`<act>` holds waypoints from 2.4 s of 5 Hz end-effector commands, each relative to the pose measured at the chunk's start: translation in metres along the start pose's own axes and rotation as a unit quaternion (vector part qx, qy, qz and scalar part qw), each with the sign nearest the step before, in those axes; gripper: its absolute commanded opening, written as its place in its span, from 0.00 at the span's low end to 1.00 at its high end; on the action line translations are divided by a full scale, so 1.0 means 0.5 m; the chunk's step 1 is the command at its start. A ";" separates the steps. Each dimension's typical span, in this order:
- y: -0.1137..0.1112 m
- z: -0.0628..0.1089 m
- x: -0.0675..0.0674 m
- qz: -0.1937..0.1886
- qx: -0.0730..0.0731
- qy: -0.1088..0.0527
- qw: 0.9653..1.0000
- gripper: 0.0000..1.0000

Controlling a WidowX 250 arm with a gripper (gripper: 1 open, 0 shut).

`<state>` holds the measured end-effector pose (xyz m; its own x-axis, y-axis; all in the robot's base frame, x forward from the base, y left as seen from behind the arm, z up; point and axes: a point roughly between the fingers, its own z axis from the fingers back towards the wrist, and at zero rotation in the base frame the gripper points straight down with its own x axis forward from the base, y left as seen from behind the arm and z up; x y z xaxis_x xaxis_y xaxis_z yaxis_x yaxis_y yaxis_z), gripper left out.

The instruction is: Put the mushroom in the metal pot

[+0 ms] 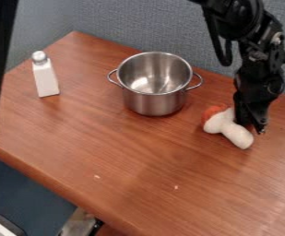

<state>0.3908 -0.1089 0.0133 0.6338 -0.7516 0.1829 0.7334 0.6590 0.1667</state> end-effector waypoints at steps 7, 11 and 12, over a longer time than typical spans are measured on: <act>0.032 0.119 0.085 0.044 -0.004 -0.017 0.999 1.00; -0.020 0.233 0.034 0.082 0.003 -0.034 0.996 0.00; -0.059 0.248 0.076 0.116 0.006 -0.019 0.993 0.00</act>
<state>0.3570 -0.1514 0.1146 0.7887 -0.5813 0.1998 0.5722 0.8131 0.1068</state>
